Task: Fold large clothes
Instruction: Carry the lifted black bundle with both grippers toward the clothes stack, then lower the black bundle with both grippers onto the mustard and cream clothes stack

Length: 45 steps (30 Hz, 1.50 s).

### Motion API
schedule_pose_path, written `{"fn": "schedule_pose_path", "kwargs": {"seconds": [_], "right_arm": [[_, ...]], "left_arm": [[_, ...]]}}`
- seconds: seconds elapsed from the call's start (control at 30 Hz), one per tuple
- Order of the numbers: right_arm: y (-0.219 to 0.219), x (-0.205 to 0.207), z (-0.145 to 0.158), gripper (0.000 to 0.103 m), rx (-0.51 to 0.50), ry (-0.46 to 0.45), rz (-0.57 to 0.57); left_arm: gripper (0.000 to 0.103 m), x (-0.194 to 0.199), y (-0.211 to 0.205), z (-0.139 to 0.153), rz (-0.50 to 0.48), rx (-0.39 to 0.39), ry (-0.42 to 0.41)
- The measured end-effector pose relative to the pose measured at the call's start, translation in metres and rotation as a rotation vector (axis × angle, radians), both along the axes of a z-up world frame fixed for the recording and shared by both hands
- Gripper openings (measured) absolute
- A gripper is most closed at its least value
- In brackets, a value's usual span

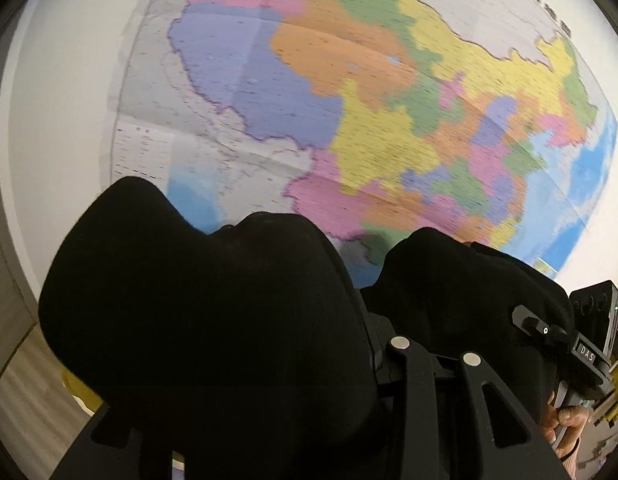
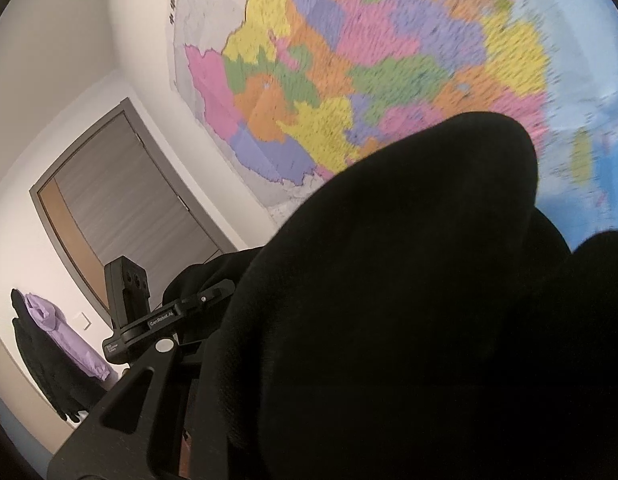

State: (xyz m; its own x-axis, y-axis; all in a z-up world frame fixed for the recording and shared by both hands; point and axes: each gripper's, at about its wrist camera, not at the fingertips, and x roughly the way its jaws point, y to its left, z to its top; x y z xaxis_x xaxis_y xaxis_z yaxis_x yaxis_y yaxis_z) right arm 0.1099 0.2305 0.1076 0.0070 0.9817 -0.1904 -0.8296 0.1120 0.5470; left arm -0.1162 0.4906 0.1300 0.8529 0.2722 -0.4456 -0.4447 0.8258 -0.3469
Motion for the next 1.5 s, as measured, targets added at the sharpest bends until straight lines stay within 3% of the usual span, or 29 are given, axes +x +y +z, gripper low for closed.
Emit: {"fn": "schedule_pose_path", "kwargs": {"seconds": [0.43,0.6,0.7,0.77,0.9,0.97,1.03,1.13,1.23,1.4,1.47,1.5], "right_arm": [[0.052,-0.011,-0.016,0.027,-0.016,-0.032,0.021],[0.074,-0.012,-0.016,0.027,0.0,-0.052,0.014],[0.084,-0.018,-0.019,0.027,0.023,-0.111,0.008],[0.088,-0.023,-0.035,0.027,0.014,-0.131,0.02],[0.097,-0.023,-0.094,0.029,-0.122,-0.063,0.051],[0.097,-0.017,-0.134,0.031,-0.196,0.033,0.071],[0.086,-0.015,-0.151,0.039,-0.19,0.078,0.069],[0.067,-0.017,-0.153,0.051,-0.175,0.096,0.06],[0.051,-0.019,-0.148,0.063,-0.166,0.09,0.048],[0.027,0.007,-0.14,0.065,-0.117,0.189,-0.001],[0.014,0.016,-0.144,0.061,-0.088,0.248,-0.031],[0.011,0.022,-0.146,0.042,-0.056,0.29,-0.019]], "left_arm": [[0.033,0.003,0.072,-0.01,0.105,-0.037,0.011],[0.032,0.009,0.098,-0.009,0.128,-0.039,-0.008],[0.031,0.005,0.114,-0.011,0.167,0.001,-0.049],[0.031,-0.001,0.124,-0.024,0.18,-0.006,-0.076],[0.032,0.0,0.146,-0.101,0.204,-0.088,0.047],[0.032,0.0,0.15,-0.143,0.221,-0.14,0.122],[0.04,-0.007,0.15,-0.161,0.233,-0.162,0.111],[0.043,-0.017,0.149,-0.163,0.227,-0.183,0.082],[0.046,-0.016,0.148,-0.163,0.233,-0.162,0.129],[0.055,-0.019,0.15,-0.164,0.235,-0.169,0.152],[0.06,-0.018,0.151,-0.164,0.245,-0.163,0.175],[0.061,-0.018,0.151,-0.163,0.247,-0.154,0.186]]}}
